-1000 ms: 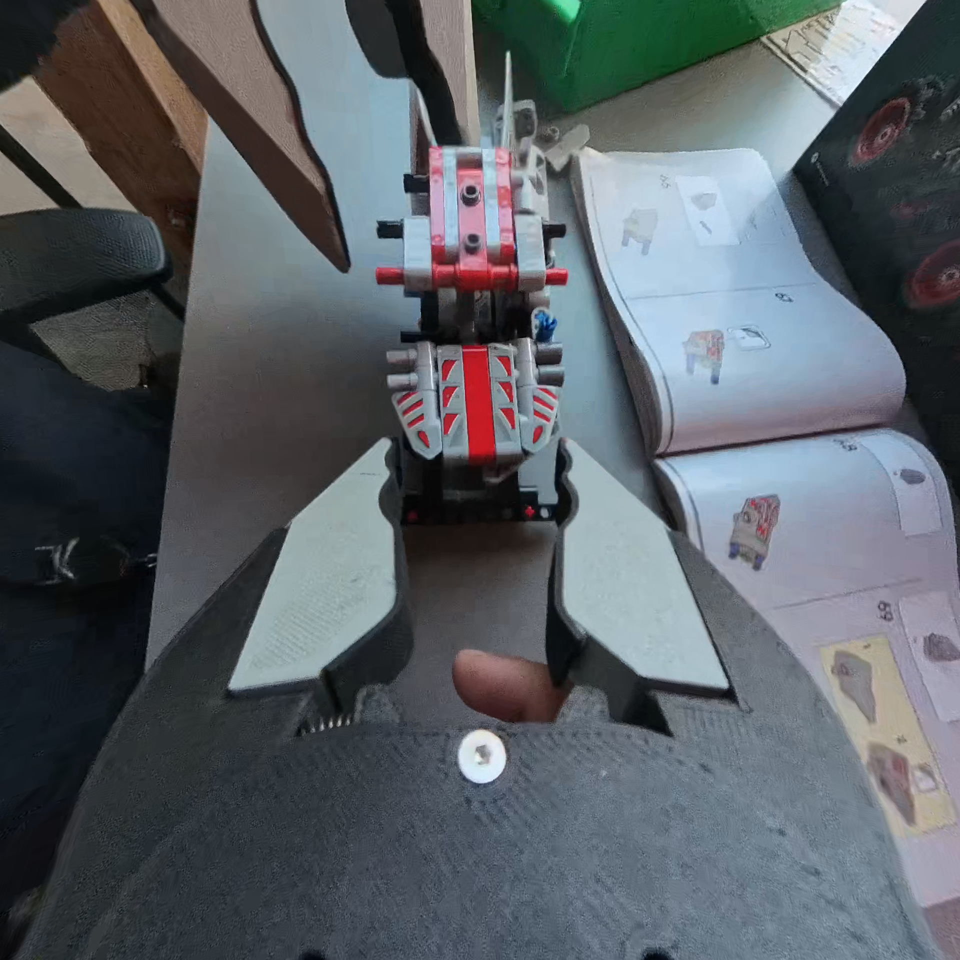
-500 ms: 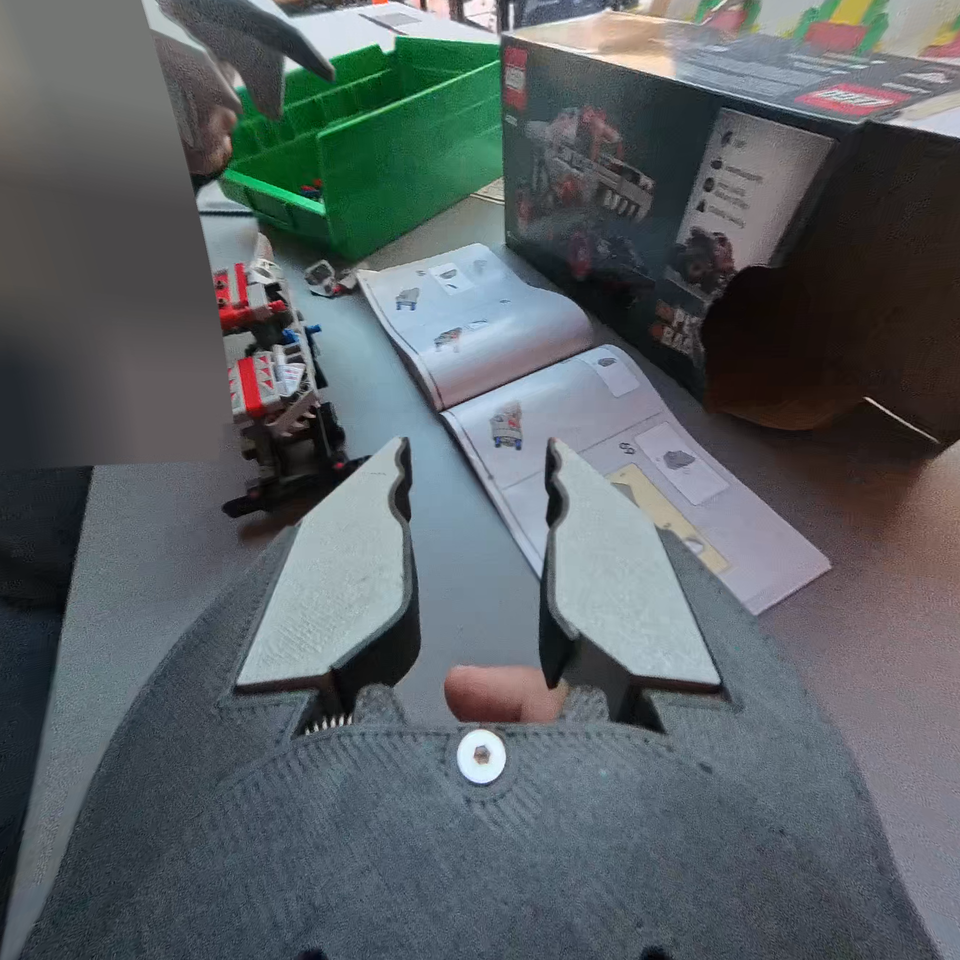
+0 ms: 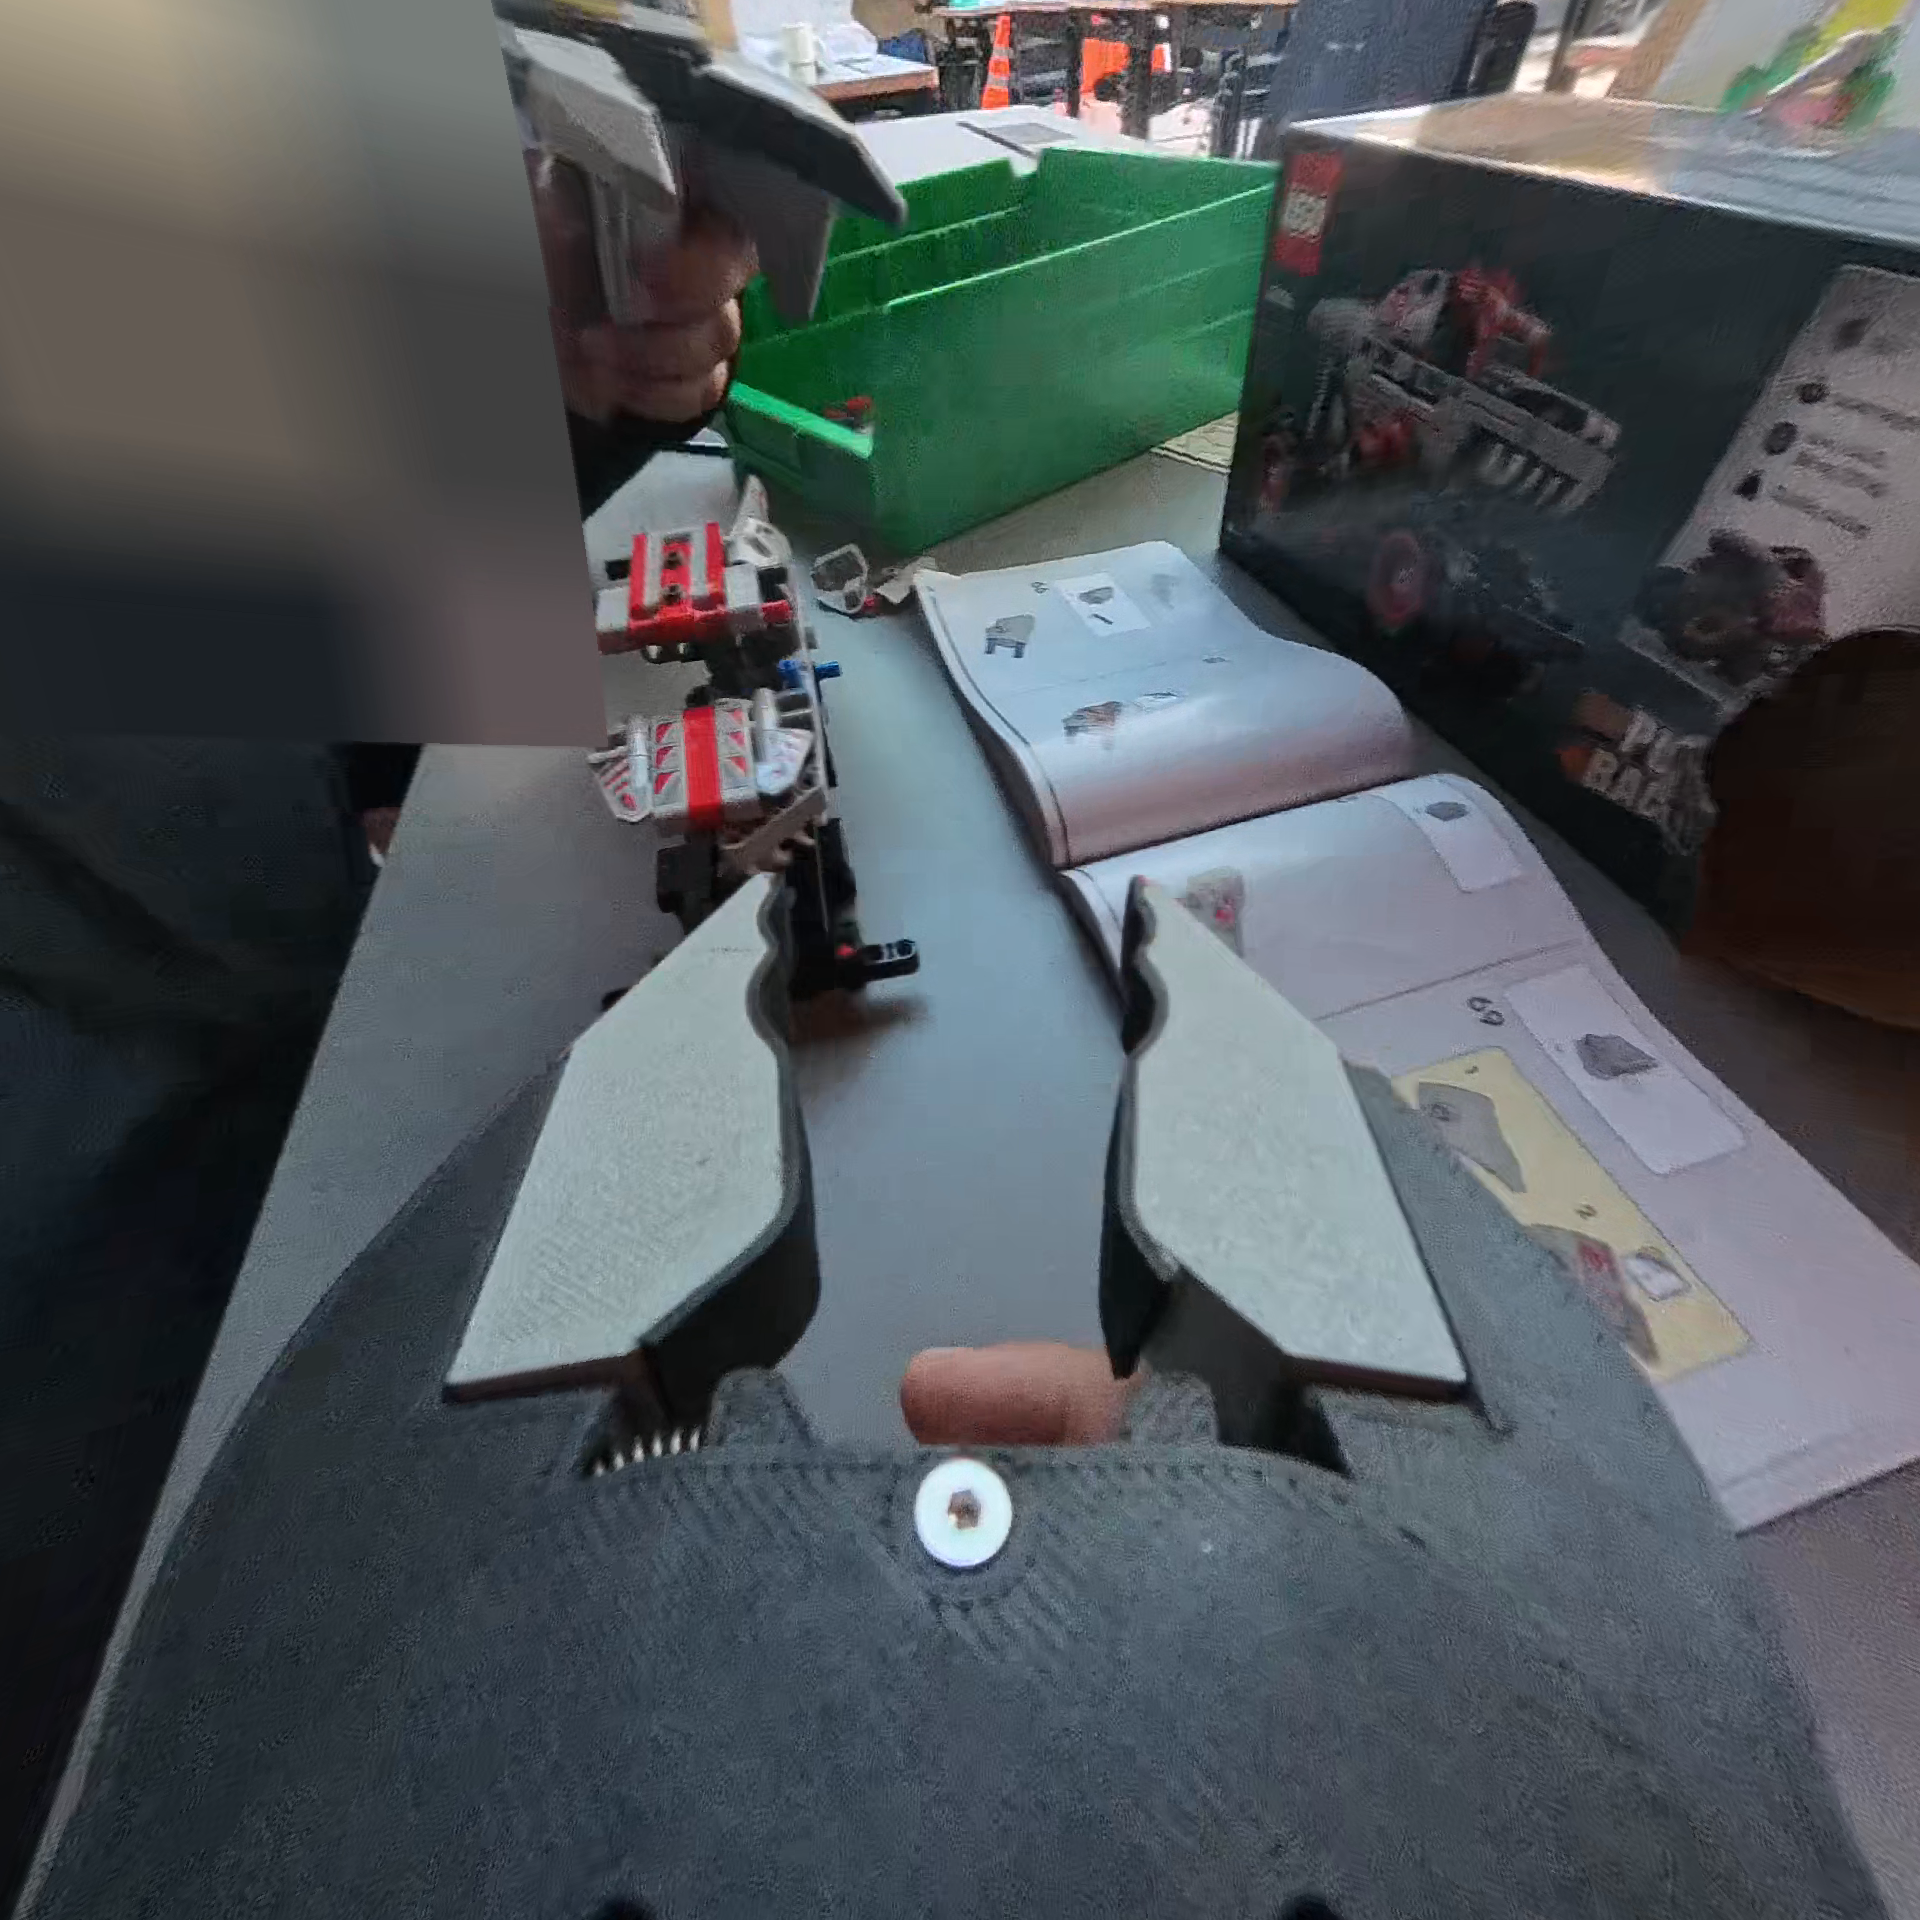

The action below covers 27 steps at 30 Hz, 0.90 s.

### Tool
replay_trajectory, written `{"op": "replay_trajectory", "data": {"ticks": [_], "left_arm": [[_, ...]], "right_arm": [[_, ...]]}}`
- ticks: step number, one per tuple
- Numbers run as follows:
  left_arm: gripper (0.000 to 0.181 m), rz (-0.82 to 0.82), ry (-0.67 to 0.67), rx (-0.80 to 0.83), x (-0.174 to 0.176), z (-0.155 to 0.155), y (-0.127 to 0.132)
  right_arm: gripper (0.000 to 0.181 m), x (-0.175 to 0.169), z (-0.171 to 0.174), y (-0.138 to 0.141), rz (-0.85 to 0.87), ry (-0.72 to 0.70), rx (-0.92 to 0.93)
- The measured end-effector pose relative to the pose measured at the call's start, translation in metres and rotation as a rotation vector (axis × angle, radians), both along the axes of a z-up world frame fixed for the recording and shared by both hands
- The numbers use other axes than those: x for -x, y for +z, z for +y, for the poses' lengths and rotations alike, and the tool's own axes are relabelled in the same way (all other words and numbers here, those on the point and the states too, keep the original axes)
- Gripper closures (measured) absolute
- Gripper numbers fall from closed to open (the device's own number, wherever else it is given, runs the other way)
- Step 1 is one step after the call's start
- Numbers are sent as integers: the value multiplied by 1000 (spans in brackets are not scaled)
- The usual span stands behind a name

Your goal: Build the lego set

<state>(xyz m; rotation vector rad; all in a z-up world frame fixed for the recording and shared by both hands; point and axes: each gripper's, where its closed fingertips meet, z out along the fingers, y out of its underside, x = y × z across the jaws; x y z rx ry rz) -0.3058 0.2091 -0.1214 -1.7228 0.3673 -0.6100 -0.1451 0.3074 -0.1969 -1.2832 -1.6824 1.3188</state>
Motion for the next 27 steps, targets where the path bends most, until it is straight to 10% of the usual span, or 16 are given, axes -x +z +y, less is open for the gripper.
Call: {"op": "replay_trajectory", "data": {"ticks": [1,12,27], "left_arm": [[118,14,4,30,2,-3,-6],[115,134,-149,163,-13,-61,-64],[119,356,-104,312,-61,-30,-127]], "right_arm": [[117,1,-10,-2,-9,26,-1],[124,42,-86,-11,-43,81,-127],[128,13,-57,-10,-62,64,-138]]}}
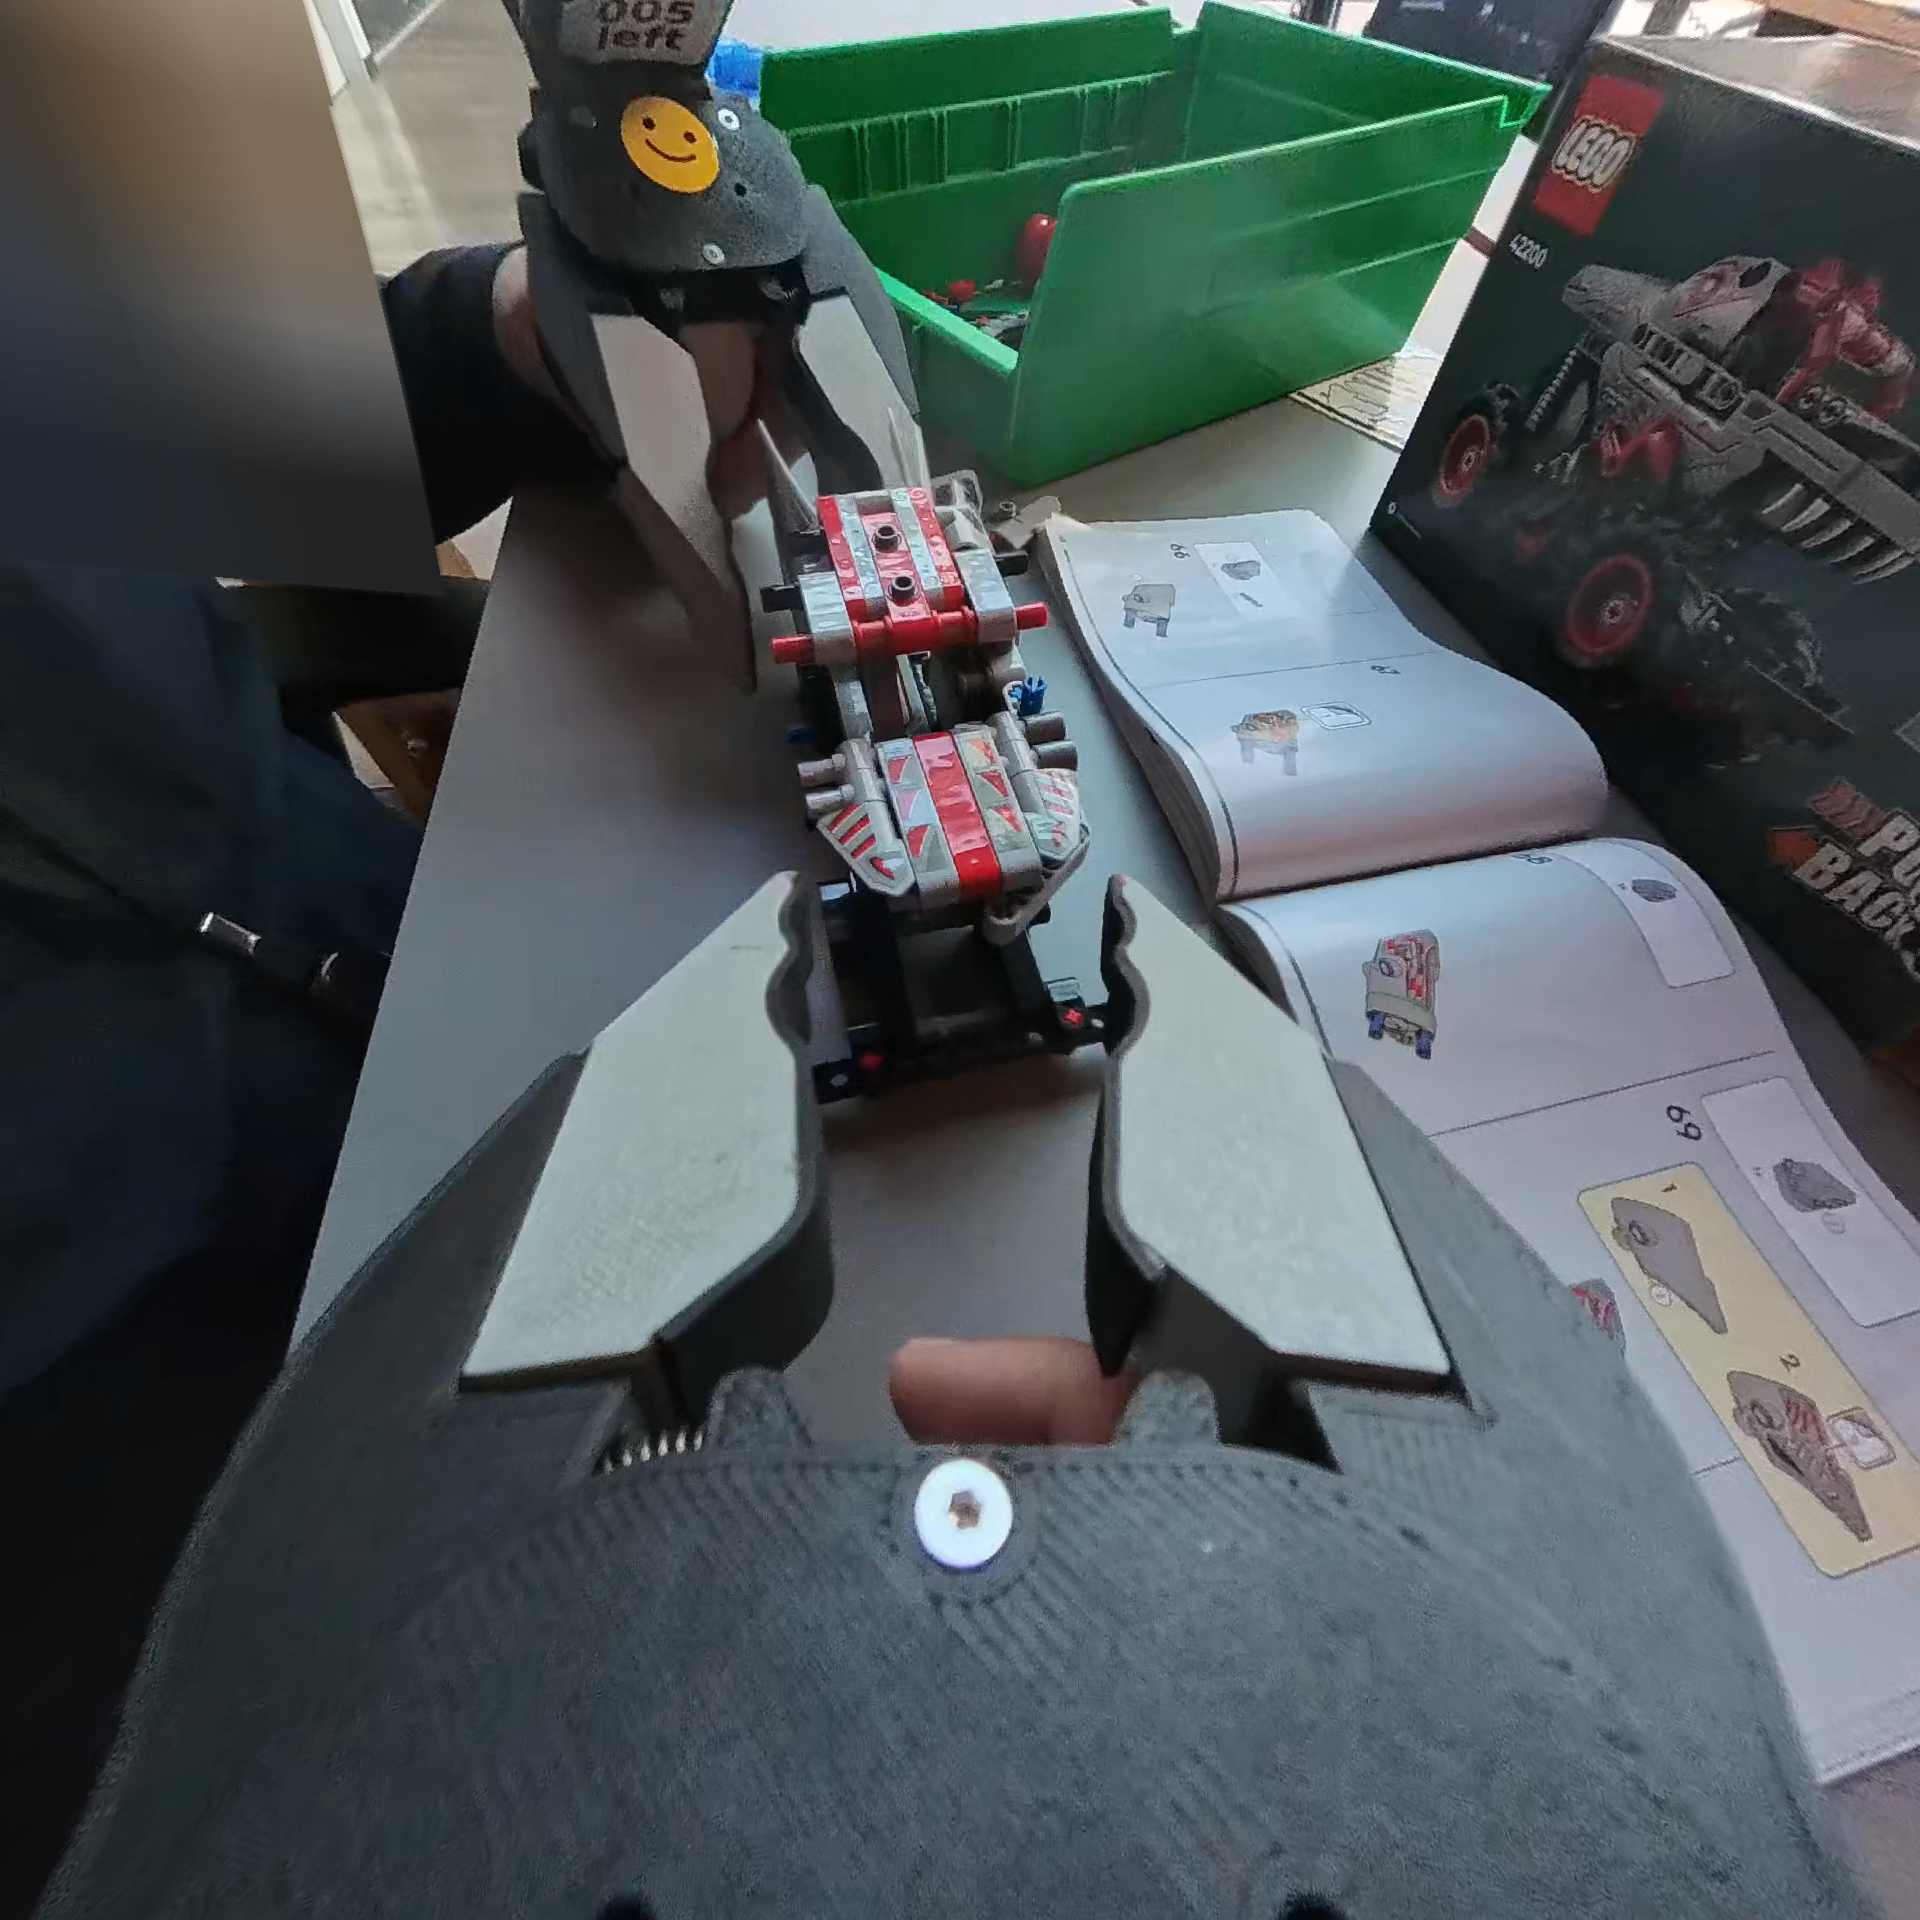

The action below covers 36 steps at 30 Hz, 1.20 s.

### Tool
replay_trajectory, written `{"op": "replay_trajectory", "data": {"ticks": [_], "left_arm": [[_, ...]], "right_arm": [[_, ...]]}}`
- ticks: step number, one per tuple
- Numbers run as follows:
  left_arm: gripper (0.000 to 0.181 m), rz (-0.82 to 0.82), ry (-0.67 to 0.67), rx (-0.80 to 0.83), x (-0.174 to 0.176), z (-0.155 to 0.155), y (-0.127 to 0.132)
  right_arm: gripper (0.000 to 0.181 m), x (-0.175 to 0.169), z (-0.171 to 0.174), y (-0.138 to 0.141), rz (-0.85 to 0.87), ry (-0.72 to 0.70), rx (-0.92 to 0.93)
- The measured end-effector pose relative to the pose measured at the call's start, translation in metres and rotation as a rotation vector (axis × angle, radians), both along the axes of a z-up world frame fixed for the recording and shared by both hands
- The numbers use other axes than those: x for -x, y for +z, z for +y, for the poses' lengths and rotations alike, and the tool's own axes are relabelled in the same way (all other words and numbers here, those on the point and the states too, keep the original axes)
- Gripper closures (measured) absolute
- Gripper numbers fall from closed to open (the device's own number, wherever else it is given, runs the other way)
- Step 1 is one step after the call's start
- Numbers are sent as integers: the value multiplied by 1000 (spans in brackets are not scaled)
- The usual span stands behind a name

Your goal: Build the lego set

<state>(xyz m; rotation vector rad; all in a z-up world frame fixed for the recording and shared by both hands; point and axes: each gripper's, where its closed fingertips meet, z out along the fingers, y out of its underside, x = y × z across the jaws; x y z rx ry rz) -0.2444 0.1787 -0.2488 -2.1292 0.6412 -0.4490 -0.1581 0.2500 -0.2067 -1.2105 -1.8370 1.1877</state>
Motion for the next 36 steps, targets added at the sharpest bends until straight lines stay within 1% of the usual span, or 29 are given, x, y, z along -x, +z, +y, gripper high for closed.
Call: {"op": "replay_trajectory", "data": {"ticks": [2,5,10,14,16,18,22,25,27,30,31,33,34,36], "left_arm": [[126,-2,-4,0,-7,6,0],[128,-6,-47,28,-21,11,-3],[128,9,-91,54,-38,26,-6],[126,23,-115,82,-46,35,-8],[121,17,-123,98,-44,30,-9],[119,11,-112,97,-36,18,-8],[113,59,-62,-9,-4,-10,-5],[113,1,-25,-94,14,-23,12],[117,-25,0,-154,26,-27,22],[121,-63,38,-177,40,-30,27],[126,-76,69,-190,47,-30,30],[127,-124,118,-212,60,-28,37],[127,-144,135,-217,66,-29,39],[128,-145,168,-233,75,-30,41]], "right_arm": [[124,-3,3,-5,-22,-2,-18],[123,-7,6,-12,-52,-2,-68],[127,-19,17,-4,-31,-4,-21],[127,-31,31,5,1,-33,-14],[128,-36,41,11,28,-66,-6],[129,-40,51,17,59,-108,5],[130,-41,77,29,135,-230,18],[131,-37,90,28,146,-284,46],[135,-31,97,21,116,-285,63],[131,-9,103,15,35,-266,59],[133,1,104,17,12,-268,25],[143,24,107,26,-38,-265,-71],[144,39,105,32,-78,-248,-106],[143,72,85,45,-183,-163,-157]]}}
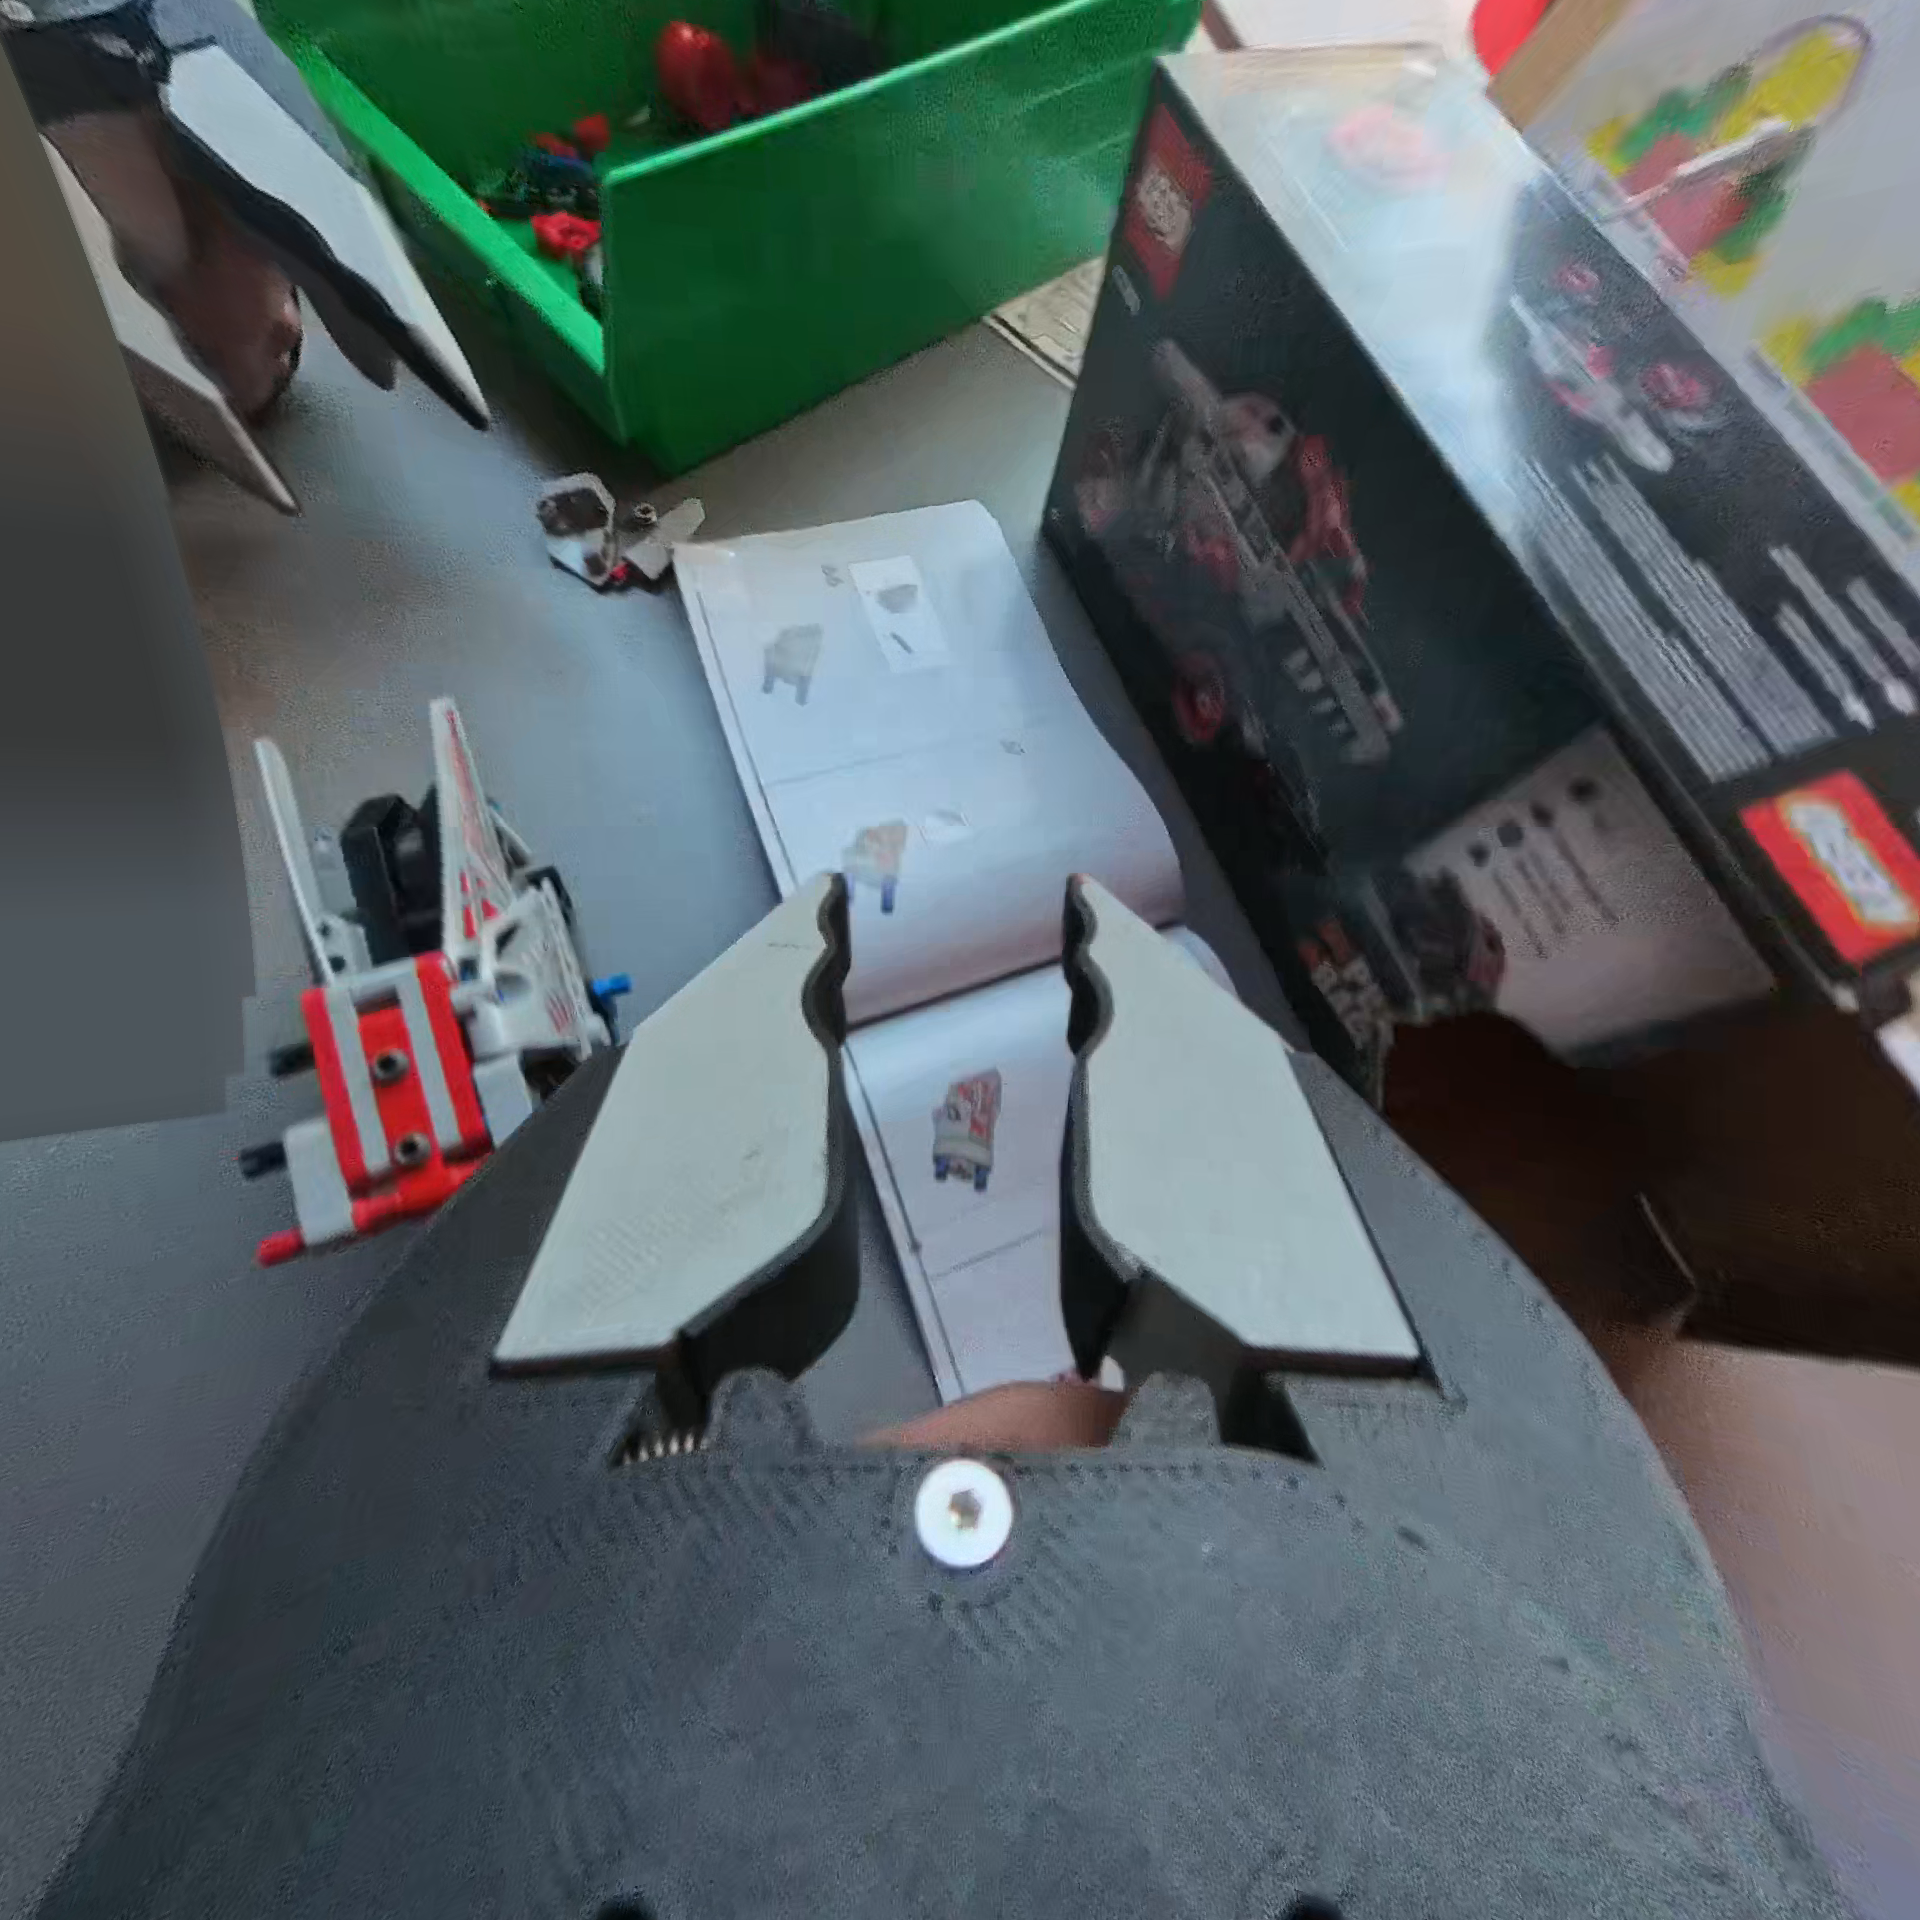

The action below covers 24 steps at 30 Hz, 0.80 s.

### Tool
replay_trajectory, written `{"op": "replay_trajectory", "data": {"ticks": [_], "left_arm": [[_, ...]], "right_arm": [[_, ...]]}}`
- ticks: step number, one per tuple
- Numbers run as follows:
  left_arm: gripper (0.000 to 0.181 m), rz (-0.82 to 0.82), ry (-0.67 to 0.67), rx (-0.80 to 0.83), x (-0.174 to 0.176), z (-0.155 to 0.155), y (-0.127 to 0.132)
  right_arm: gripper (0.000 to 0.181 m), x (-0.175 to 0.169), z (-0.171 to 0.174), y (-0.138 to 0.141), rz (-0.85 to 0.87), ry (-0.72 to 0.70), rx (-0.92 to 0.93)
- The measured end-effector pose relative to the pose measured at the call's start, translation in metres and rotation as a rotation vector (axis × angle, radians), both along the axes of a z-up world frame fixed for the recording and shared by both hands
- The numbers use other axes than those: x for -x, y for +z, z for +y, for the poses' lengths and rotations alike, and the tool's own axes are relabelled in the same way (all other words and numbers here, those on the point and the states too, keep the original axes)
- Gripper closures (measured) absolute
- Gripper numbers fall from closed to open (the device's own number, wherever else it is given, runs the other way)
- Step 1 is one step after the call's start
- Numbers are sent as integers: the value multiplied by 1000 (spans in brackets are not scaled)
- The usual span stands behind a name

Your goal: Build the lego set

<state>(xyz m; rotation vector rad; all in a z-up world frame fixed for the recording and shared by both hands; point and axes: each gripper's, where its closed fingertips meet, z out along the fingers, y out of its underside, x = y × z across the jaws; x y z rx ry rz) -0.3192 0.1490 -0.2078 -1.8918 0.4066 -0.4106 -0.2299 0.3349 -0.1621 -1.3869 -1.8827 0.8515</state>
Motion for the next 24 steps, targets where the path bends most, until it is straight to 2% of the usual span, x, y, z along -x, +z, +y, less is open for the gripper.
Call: {"op": "replay_trajectory", "data": {"ticks": [3,6,10,15,20,24], "left_arm": [[130,55,67,-13,12,-1,-2],[132,74,105,-19,19,-3,-2],[132,68,132,-13,27,-5,-2],[132,49,142,-26,34,-12,1],[132,43,145,-42,36,-15,3],[132,48,141,-44,35,-16,3]], "right_arm": [[146,53,-49,1,-174,135,-70],[148,95,-92,-32,-345,233,-150],[152,125,-117,-82,-498,276,-225],[156,134,-119,-107,-563,278,-217],[181,132,-122,-98,-550,291,-177],[181,130,-122,-96,-538,296,-166]]}}
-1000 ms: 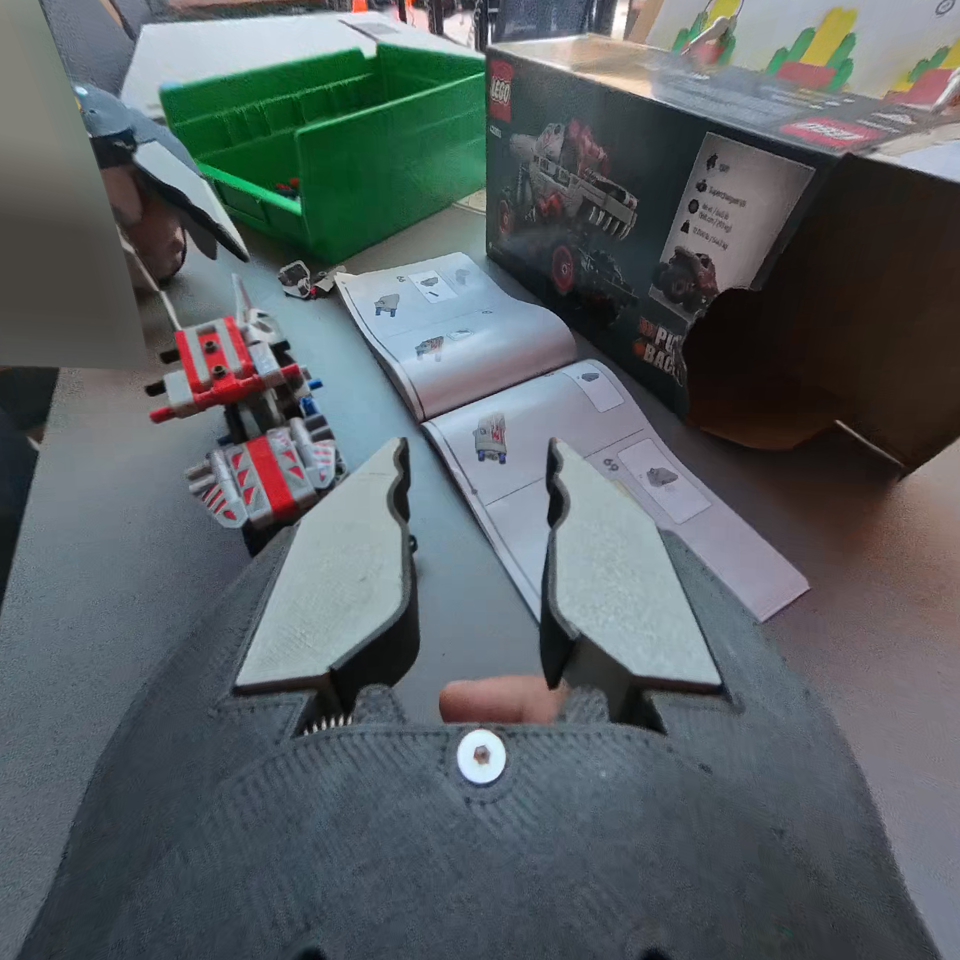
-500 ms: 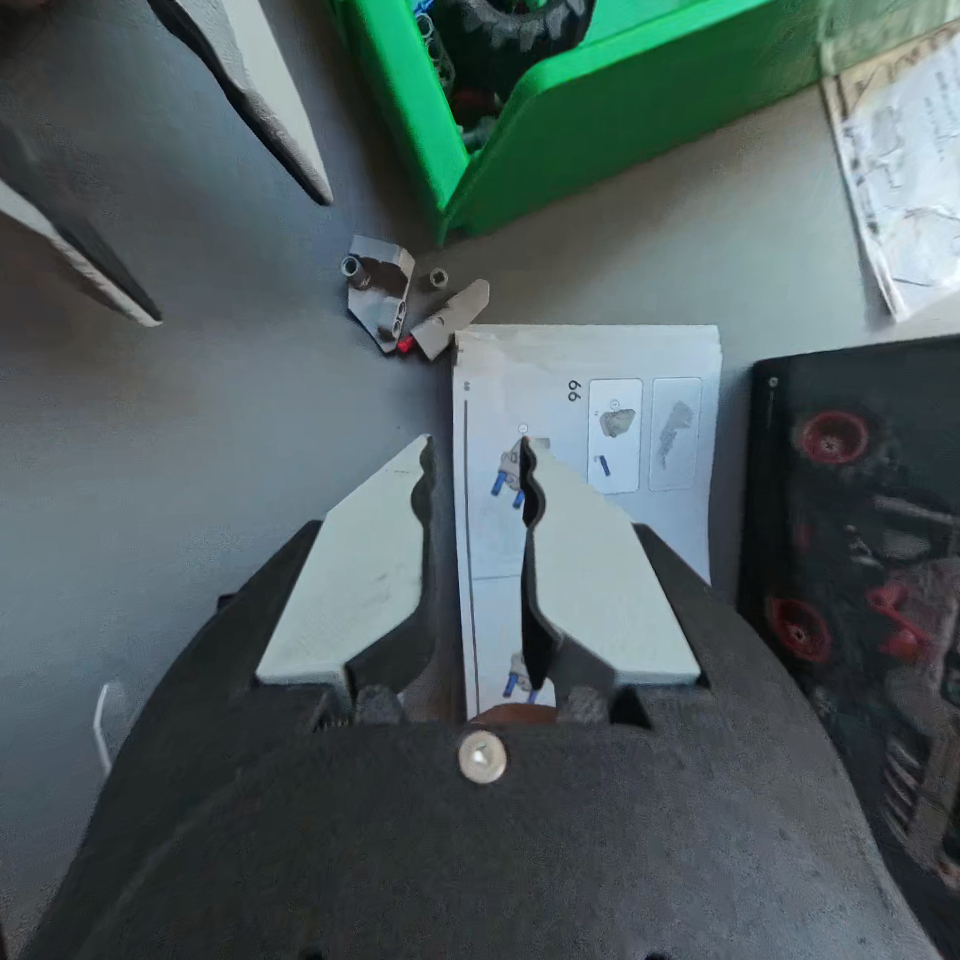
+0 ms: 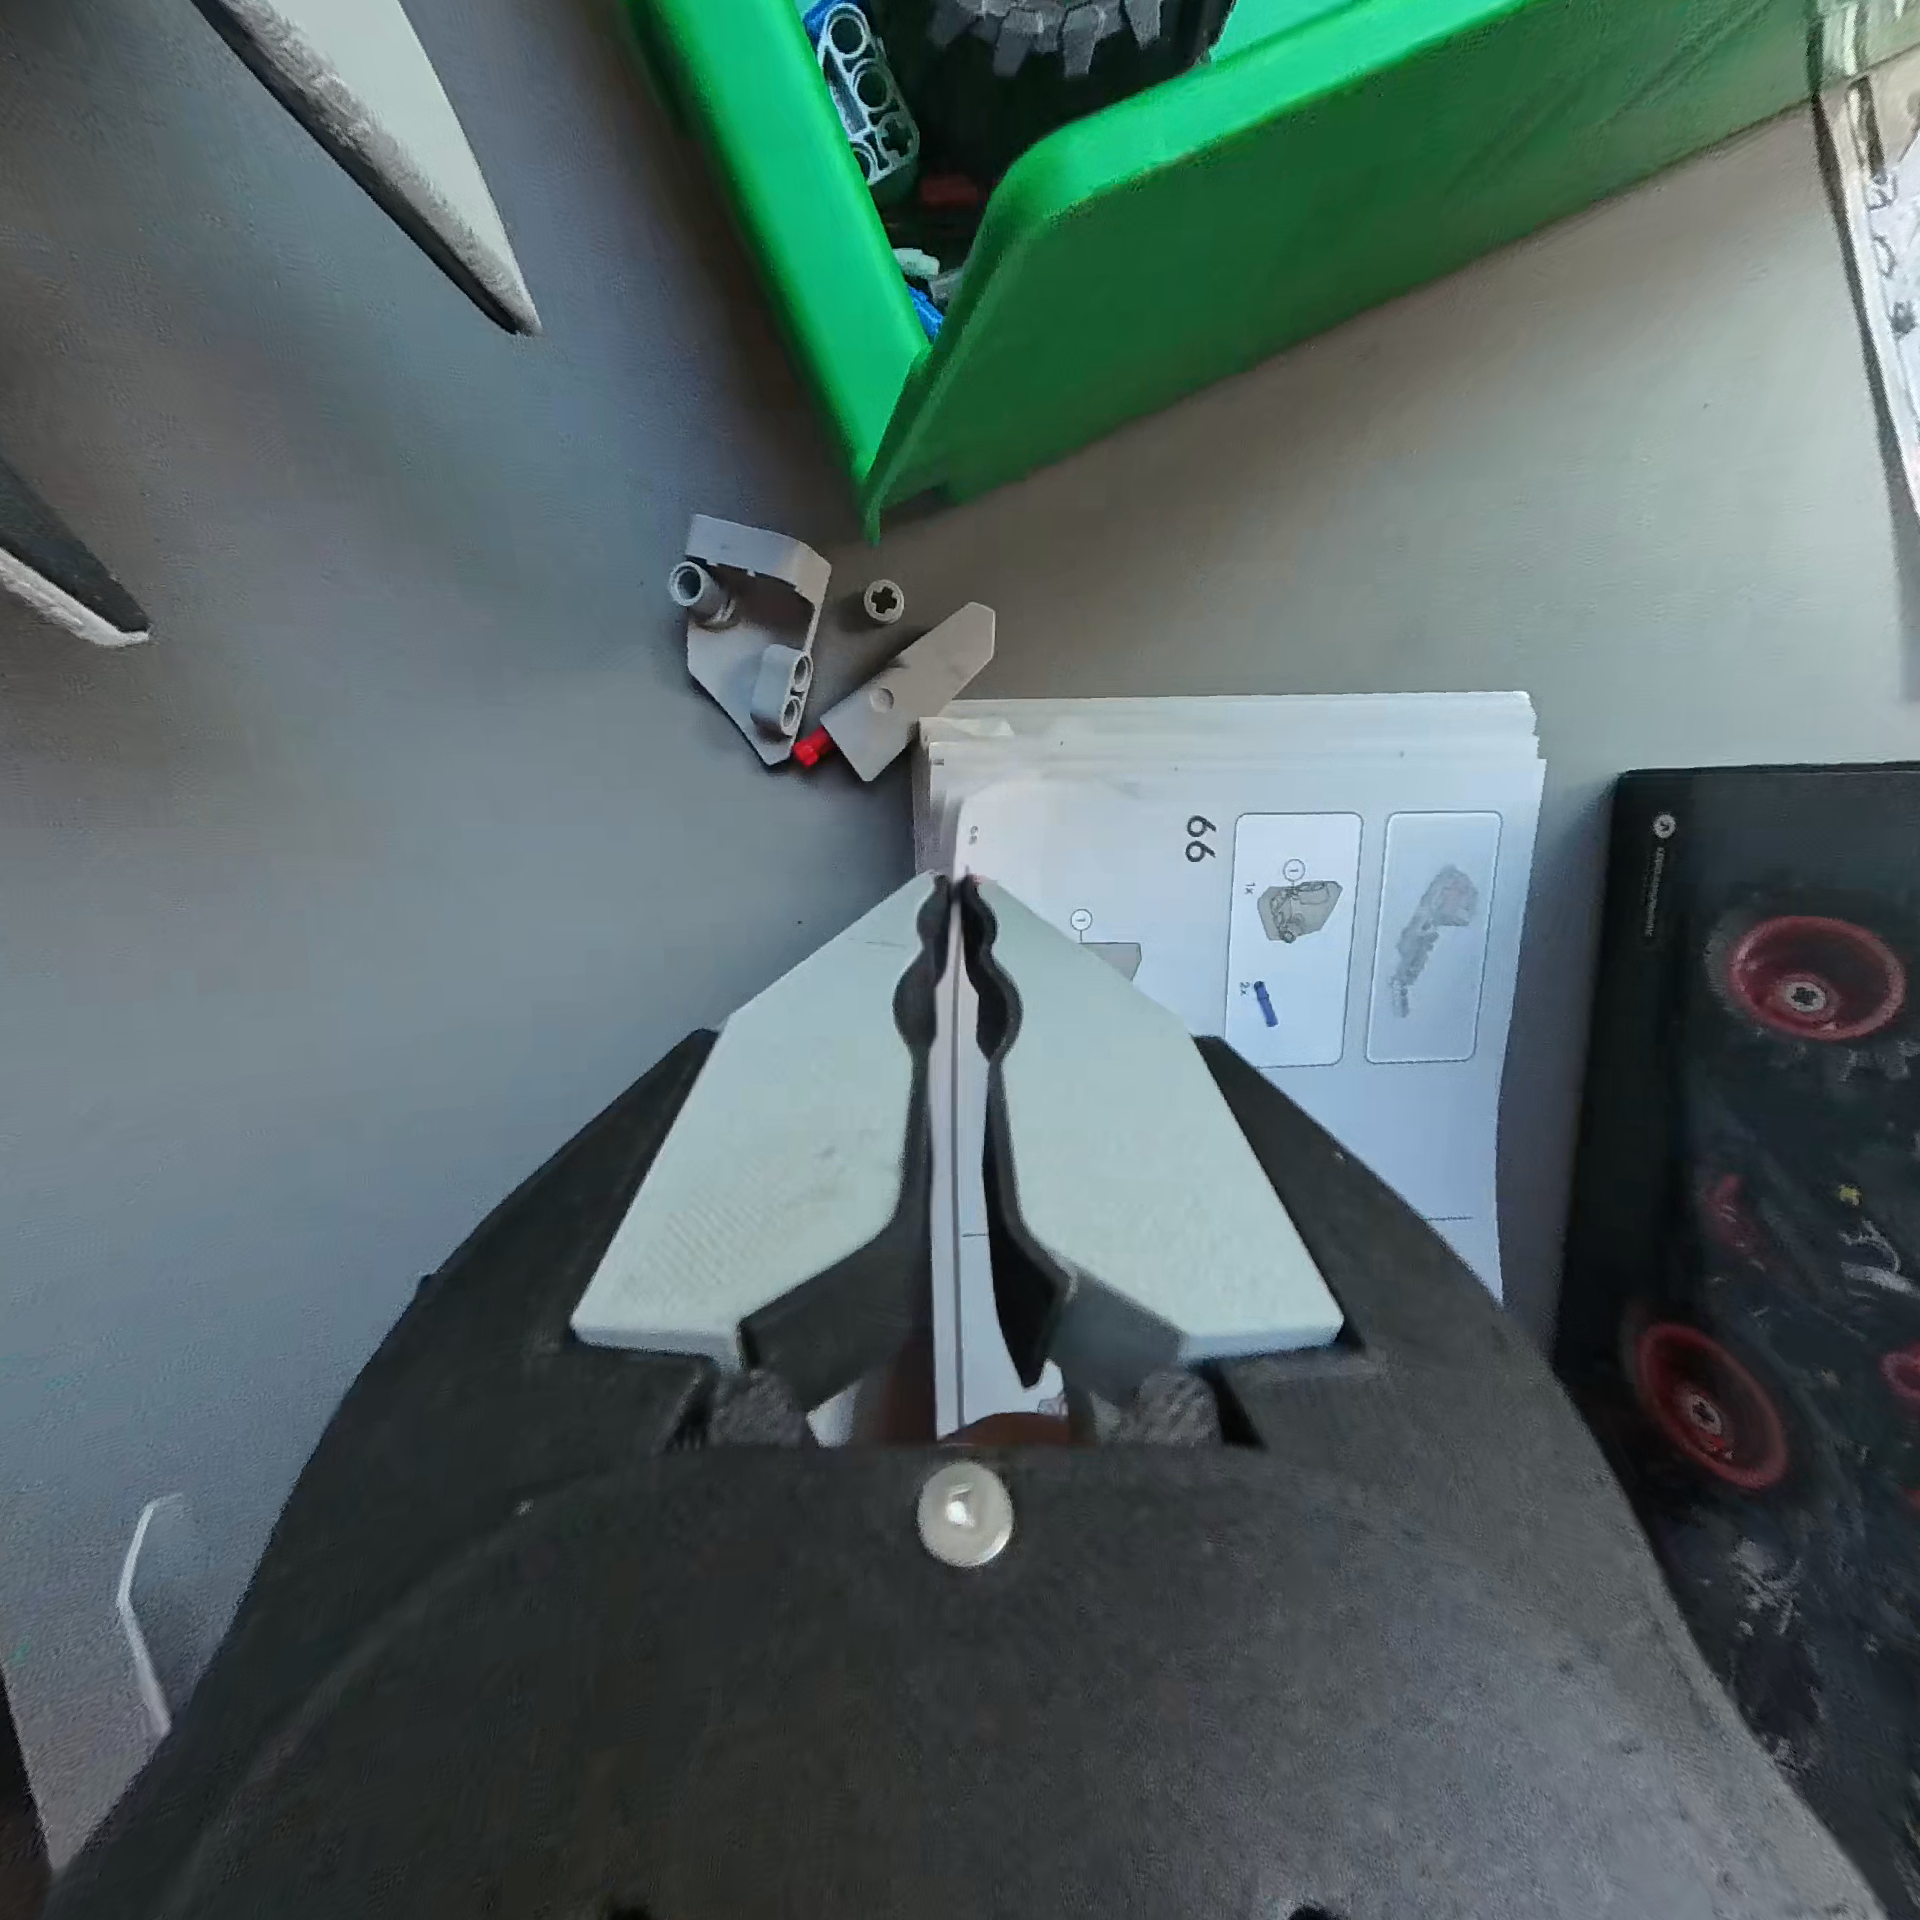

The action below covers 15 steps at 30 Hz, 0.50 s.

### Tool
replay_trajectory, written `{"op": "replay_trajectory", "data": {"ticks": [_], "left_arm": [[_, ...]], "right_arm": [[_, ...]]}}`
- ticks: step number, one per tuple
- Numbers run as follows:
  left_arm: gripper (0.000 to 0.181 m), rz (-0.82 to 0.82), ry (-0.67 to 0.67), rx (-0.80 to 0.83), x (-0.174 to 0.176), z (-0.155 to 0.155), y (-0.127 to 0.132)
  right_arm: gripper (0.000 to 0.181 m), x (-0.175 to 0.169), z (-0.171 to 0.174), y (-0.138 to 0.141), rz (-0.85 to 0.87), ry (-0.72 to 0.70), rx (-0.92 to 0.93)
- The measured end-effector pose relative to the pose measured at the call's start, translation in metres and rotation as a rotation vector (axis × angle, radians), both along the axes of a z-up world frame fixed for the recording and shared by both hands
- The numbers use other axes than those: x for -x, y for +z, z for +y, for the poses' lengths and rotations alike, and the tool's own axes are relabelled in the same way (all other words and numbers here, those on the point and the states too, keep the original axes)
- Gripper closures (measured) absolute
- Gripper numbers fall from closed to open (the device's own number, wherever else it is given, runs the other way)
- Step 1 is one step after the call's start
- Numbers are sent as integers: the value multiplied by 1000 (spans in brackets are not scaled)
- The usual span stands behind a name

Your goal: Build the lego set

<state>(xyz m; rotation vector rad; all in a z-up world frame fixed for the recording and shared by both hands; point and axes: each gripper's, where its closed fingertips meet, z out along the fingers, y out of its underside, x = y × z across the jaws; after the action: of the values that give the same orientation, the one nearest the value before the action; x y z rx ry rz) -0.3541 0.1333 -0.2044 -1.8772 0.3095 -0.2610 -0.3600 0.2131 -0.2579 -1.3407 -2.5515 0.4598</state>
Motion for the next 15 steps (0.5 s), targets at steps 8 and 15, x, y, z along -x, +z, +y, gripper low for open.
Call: {"op": "replay_trajectory", "data": {"ticks": [8,15], "left_arm": [[132,3,-10,11,-2,0,-2],[132,-7,-4,8,0,0,-1]], "right_arm": [[181,-5,2,-1,16,-17,41],[181,-14,20,32,124,-112,85]]}}
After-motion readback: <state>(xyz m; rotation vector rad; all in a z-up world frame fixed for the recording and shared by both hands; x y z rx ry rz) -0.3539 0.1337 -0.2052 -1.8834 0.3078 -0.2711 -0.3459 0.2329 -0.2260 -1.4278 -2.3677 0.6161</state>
